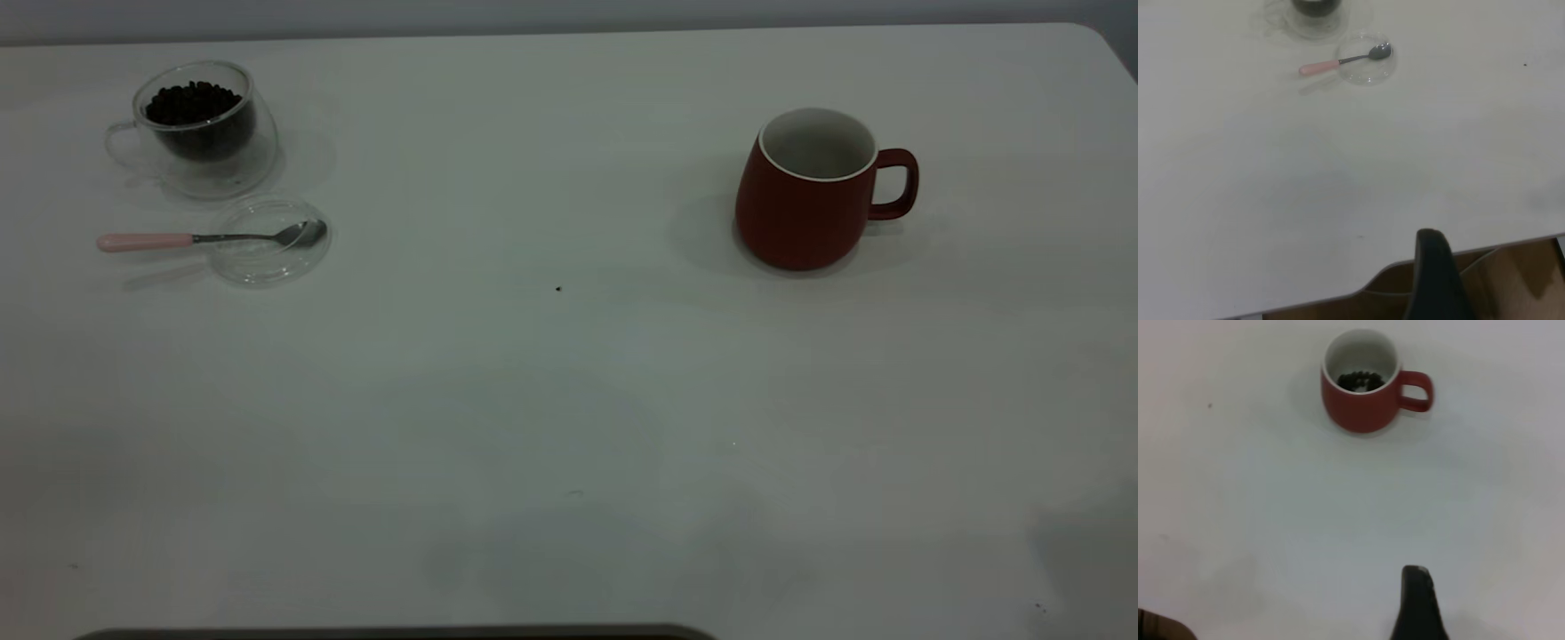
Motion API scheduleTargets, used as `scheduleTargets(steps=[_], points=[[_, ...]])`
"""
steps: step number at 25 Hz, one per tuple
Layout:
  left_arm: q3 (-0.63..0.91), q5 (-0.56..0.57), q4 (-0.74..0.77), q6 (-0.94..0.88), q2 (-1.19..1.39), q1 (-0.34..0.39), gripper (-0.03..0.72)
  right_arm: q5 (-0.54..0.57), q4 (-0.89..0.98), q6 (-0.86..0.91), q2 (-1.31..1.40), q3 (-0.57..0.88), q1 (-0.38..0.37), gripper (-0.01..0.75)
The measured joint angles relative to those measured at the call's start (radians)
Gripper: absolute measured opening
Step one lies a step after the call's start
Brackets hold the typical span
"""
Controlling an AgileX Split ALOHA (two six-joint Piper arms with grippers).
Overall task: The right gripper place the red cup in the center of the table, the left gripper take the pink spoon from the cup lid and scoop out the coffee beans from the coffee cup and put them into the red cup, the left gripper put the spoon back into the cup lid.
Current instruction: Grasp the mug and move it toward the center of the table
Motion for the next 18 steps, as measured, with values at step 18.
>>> scheduleTargets(steps=[18], points=[[0.000,0.000,0.000,0.001,0.000,0.000,0.527,-0.113,0.319,-1.255,1.013,-0.519,-0.004,0.591]])
